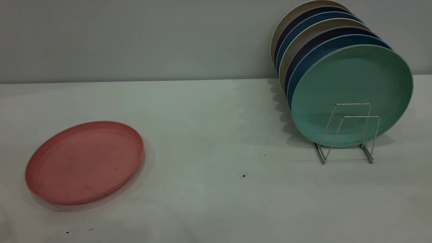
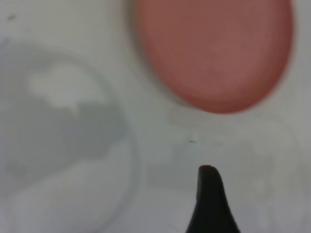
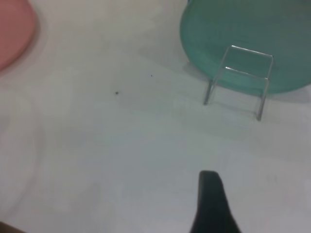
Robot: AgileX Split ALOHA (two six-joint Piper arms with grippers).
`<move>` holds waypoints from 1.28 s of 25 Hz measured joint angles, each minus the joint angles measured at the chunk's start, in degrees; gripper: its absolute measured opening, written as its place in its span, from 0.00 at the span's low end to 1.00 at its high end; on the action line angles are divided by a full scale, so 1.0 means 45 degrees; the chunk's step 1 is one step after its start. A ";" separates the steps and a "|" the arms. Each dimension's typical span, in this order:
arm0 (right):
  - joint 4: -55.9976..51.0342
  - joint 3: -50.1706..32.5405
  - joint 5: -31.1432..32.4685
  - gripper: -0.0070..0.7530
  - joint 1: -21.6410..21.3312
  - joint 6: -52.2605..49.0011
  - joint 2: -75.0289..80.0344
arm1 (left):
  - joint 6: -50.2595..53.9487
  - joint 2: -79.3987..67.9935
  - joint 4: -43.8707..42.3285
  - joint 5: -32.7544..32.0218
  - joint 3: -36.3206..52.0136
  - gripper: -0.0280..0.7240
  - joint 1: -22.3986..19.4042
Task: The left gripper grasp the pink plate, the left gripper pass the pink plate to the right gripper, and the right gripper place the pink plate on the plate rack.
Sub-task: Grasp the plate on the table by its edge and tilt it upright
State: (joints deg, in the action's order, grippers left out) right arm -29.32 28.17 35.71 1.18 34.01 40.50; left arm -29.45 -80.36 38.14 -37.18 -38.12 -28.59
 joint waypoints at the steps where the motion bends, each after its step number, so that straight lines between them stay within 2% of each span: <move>1: -0.0056 0.0000 -0.0027 0.70 0.0000 0.0000 0.0000 | -0.0012 -0.0537 0.0033 0.0287 -0.0014 0.76 -0.0125; 6: -0.0735 0.0000 -0.0190 0.70 0.0000 0.0421 0.0000 | -0.0946 -0.2873 0.1520 0.1231 -0.0018 0.76 -0.0116; 12: -0.1991 0.0000 -0.0500 0.70 0.0000 0.1456 0.0388 | -0.3580 -0.4616 0.4633 0.2662 -0.0078 0.76 0.0621; 18: -0.2581 0.0000 -0.0634 0.70 0.0000 0.1908 0.1232 | -0.4750 -0.5789 0.6377 0.3868 -0.0145 0.76 0.1098; 24: -0.2745 0.0000 -0.0710 0.70 0.0000 0.2002 0.1519 | -0.5633 -0.7233 0.7252 0.4338 -0.0272 0.76 0.1214; 32: -0.2746 0.0000 -0.0714 0.70 0.0000 0.1996 0.1519 | -0.9365 -0.8139 1.1141 0.3738 -0.0323 0.73 0.1214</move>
State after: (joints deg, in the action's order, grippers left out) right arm -41.68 28.17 32.50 1.18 42.99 47.34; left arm -71.59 -116.99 88.28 -20.36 -39.57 -23.13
